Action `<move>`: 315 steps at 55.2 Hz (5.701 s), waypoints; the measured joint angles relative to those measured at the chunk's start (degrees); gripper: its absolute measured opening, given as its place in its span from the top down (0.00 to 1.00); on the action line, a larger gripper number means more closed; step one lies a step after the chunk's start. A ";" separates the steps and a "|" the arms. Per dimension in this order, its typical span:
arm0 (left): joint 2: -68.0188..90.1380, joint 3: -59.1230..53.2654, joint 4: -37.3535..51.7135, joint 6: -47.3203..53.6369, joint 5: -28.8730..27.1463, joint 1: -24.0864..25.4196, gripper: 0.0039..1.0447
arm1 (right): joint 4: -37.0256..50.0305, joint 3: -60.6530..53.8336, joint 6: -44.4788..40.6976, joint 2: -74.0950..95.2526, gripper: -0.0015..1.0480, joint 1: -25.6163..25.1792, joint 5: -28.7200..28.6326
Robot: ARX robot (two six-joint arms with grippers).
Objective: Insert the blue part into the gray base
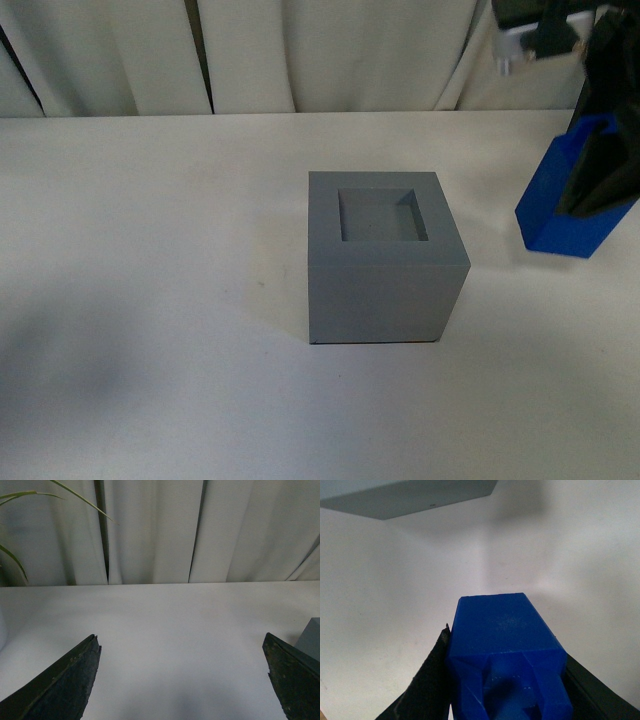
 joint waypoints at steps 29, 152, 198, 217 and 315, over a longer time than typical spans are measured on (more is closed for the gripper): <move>0.00 0.00 0.00 0.02 0.00 0.00 0.06 | -6.86 11.69 1.44 -1.27 0.55 7.61 -4.74; 0.00 0.00 0.00 0.00 0.00 0.00 0.06 | -5.01 8.52 4.96 3.08 0.55 16.57 -2.64; 0.00 0.00 0.00 0.00 0.00 0.00 0.06 | -0.33 2.45 6.73 -5.01 0.07 13.88 -7.61; 0.00 0.00 0.00 0.02 0.00 0.00 0.06 | 13.42 -12.20 12.28 -19.21 0.07 7.54 -19.08; 0.00 0.00 0.00 0.02 0.00 0.00 0.06 | 85.55 -88.72 69.55 -80.72 0.98 -10.10 10.36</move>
